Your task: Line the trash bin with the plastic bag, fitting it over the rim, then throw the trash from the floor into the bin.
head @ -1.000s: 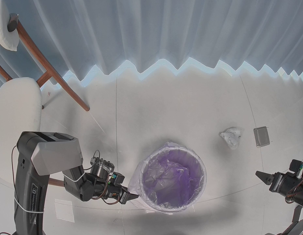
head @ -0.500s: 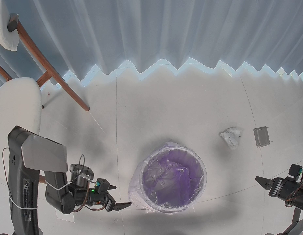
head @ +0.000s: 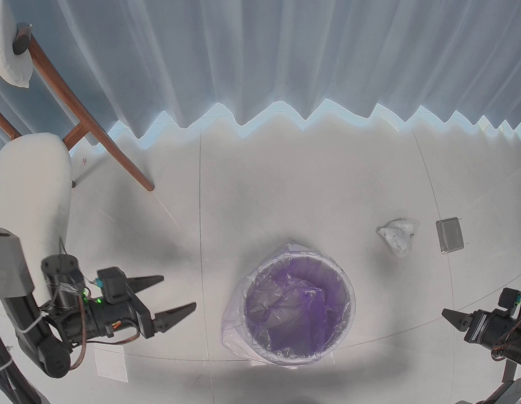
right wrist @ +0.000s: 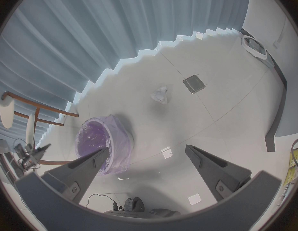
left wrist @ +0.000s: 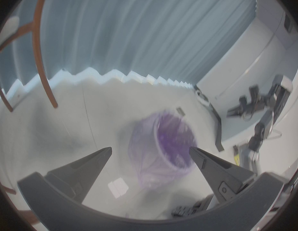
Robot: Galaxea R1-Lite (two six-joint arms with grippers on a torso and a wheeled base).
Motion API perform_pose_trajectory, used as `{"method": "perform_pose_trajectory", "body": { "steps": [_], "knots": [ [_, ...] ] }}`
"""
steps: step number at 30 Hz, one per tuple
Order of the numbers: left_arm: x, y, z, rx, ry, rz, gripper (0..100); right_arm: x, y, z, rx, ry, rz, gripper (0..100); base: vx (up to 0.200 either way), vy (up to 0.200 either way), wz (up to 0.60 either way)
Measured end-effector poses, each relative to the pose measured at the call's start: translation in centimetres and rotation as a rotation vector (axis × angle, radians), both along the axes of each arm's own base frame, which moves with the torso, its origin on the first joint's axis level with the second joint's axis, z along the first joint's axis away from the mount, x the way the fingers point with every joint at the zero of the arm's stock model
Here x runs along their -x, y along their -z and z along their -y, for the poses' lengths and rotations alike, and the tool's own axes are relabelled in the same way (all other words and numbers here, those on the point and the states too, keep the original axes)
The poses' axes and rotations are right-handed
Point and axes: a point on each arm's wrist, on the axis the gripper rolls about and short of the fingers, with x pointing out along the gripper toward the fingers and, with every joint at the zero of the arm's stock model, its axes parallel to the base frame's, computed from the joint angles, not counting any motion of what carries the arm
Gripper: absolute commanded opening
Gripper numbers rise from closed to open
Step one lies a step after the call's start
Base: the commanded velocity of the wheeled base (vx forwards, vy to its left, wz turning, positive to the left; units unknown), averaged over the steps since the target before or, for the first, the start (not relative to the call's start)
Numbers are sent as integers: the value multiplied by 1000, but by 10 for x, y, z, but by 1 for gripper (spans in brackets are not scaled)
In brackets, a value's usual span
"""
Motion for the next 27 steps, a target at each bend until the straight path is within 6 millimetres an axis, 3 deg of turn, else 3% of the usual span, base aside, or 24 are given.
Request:
{"method": "perform_pose_trajectory", "body": {
  "steps": [7,12,21,27],
  "knots": [
    [33,-67,-13,264,-131,101,100,6,4,4,15,22,-50,100,0,0,0],
    [64,-99,-24,510,-230,67,100,9,4,6,22,33,-54,100,0,0,0],
    [117,-116,-33,652,-261,-11,100,3,-10,2,7,-38,-3,100,0,0,0],
    [140,-121,-34,677,-216,13,100,-20,-27,-12,34,-153,-1,100,0,0,0]
  ]
}}
